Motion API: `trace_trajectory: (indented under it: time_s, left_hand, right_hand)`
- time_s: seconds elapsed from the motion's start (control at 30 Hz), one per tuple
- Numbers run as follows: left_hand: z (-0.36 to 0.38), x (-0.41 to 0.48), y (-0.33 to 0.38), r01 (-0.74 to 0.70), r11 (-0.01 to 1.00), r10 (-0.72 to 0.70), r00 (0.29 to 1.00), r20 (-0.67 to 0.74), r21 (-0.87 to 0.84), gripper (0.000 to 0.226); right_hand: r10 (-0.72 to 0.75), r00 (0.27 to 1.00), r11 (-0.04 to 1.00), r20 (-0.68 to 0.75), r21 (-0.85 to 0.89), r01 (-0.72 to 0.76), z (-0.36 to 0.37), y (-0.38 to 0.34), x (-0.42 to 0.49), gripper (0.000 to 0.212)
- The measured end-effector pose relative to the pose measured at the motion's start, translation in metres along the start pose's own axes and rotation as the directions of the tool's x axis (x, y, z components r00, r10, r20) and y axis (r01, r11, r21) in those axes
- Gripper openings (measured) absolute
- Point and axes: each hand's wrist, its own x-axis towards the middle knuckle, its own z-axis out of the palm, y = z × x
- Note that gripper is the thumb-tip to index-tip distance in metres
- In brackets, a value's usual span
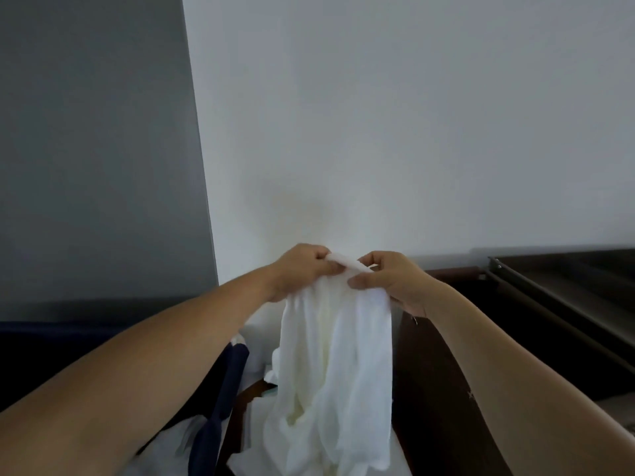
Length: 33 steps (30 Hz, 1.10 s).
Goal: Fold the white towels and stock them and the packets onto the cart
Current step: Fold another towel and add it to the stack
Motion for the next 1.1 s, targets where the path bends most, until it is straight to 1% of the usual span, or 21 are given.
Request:
trace_trajectory:
  time_s: [0.07, 0.1, 0.17, 0.23, 0.27, 0.3, 0.33, 0.37, 0.43, 0.5, 0.6, 0.67, 0.7, 0.77, 0.83, 0.9, 0.93, 1.0, 1.03, 1.07, 1.1]
  left_hand:
    - [-0.012, 0.005, 0.005, 0.008, 0.995, -0.022, 0.99, -0.136, -0.101, 0.018]
    - [-0.017, 0.008, 0.008, 0.005, 0.987, -0.04, 0.977, -0.211, -0.163, 0.022]
    - [-0.024, 0.013, 0.013, 0.014, 0.971, -0.092, 0.943, -0.319, -0.24, 0.028]
    - [-0.025, 0.018, 0.013, 0.046, 0.967, -0.132, 0.931, -0.34, -0.249, 0.029]
    - [-0.022, 0.019, 0.012, 0.071, 0.968, -0.151, 0.93, -0.335, -0.24, 0.033]
    - [-0.02, 0.02, 0.01, 0.095, 0.966, -0.176, 0.923, -0.342, -0.24, 0.036]
    - [-0.018, 0.02, 0.007, 0.12, 0.961, -0.207, 0.91, -0.358, -0.251, 0.036]
    - [-0.016, 0.021, 0.004, 0.145, 0.949, -0.247, 0.895, -0.372, -0.28, 0.034]
    - [-0.016, 0.021, -0.001, 0.164, 0.922, -0.306, 0.863, -0.401, -0.351, 0.025]
    - [-0.019, 0.022, -0.005, 0.157, 0.913, -0.323, 0.843, -0.43, -0.377, 0.021]
    - [-0.025, 0.024, -0.007, 0.158, 0.905, -0.347, 0.81, -0.473, -0.395, 0.025]
    - [-0.026, 0.023, -0.01, 0.178, 0.919, -0.339, 0.814, -0.472, -0.352, 0.029]
    - [-0.025, 0.022, -0.012, 0.204, 0.935, -0.319, 0.84, -0.44, -0.29, 0.028]
    - [-0.016, 0.017, -0.011, 0.256, 0.957, -0.287, 0.909, -0.301, -0.138, 0.02]
    - [-0.003, 0.013, -0.008, 0.257, 0.963, -0.266, 0.95, -0.161, -0.079, 0.014]
    - [0.009, 0.011, -0.001, 0.22, 0.959, -0.234, 0.97, -0.059, -0.177, 0.01]
    - [0.013, 0.011, 0.002, 0.195, 0.95, -0.206, 0.978, -0.023, -0.243, 0.009]
    - [0.02, 0.009, 0.005, 0.154, 0.932, -0.161, 0.987, 0.006, -0.329, 0.018]
    - [0.023, 0.007, 0.005, 0.136, 0.921, -0.141, 0.99, 0.012, -0.365, 0.023]
    - [0.025, 0.005, 0.004, 0.116, 0.908, -0.12, 0.993, 0.013, -0.404, 0.024]
    - [0.026, 0.004, 0.001, 0.098, 0.888, -0.107, 0.994, 0.005, -0.449, 0.022]
  right_hand:
    - [0.05, 0.998, 0.992, -0.034, -0.113, -0.054, -0.005, 0.011, -0.001, 0.024]
    - [0.07, 0.996, 0.986, -0.059, -0.148, -0.078, -0.007, 0.016, -0.001, 0.023]
    - [0.109, 0.986, 0.977, -0.124, -0.169, -0.129, -0.011, 0.027, -0.001, 0.015]
    - [0.135, 0.971, 0.965, -0.197, -0.197, -0.174, -0.016, 0.035, 0.0, 0.004]
    - [0.156, 0.963, 0.953, -0.218, -0.223, -0.205, -0.018, 0.038, 0.001, 0.004]
    - [0.184, 0.96, 0.935, -0.21, -0.264, -0.237, -0.018, 0.04, 0.002, 0.004]
    - [0.215, 0.958, 0.909, -0.188, -0.32, -0.266, -0.019, 0.042, 0.002, 0.009]
    - [0.239, 0.958, 0.879, -0.16, -0.384, -0.283, -0.019, 0.046, 0.003, 0.013]
    - [0.274, 0.956, 0.836, -0.108, -0.465, -0.292, -0.024, 0.057, 0.0, 0.012]
    - [0.336, 0.94, 0.813, -0.067, -0.482, -0.325, -0.029, 0.072, -0.005, 0.015]
    - [0.417, 0.908, 0.793, -0.032, -0.476, -0.381, -0.034, 0.089, -0.014, 0.023]
    - [0.415, 0.909, 0.827, -0.036, -0.402, -0.393, -0.034, 0.09, -0.019, 0.024]
    - [0.396, 0.918, 0.868, -0.038, -0.312, -0.387, -0.033, 0.087, -0.019, 0.024]
    - [0.337, 0.942, 0.94, -0.014, -0.057, -0.337, -0.029, 0.071, -0.019, 0.027]
    - [0.277, 0.961, 0.949, 0.005, 0.156, -0.275, -0.021, 0.049, -0.018, 0.03]
    - [0.227, 0.974, 0.949, -0.01, 0.227, -0.218, -0.012, 0.033, -0.015, 0.031]
    - [0.207, 0.978, 0.948, -0.033, 0.253, -0.192, -0.008, 0.027, -0.014, 0.026]
    - [0.197, 0.978, 0.919, -0.073, 0.362, -0.158, -0.001, 0.019, -0.011, 0.015]
    - [0.199, 0.976, 0.894, -0.093, 0.426, -0.141, 0.002, 0.016, -0.009, 0.014]
    - [0.197, 0.973, 0.871, -0.122, 0.477, -0.117, 0.005, 0.014, -0.007, 0.016]
    - [0.188, 0.968, 0.857, -0.163, 0.509, -0.081, 0.009, 0.013, -0.005, 0.023]
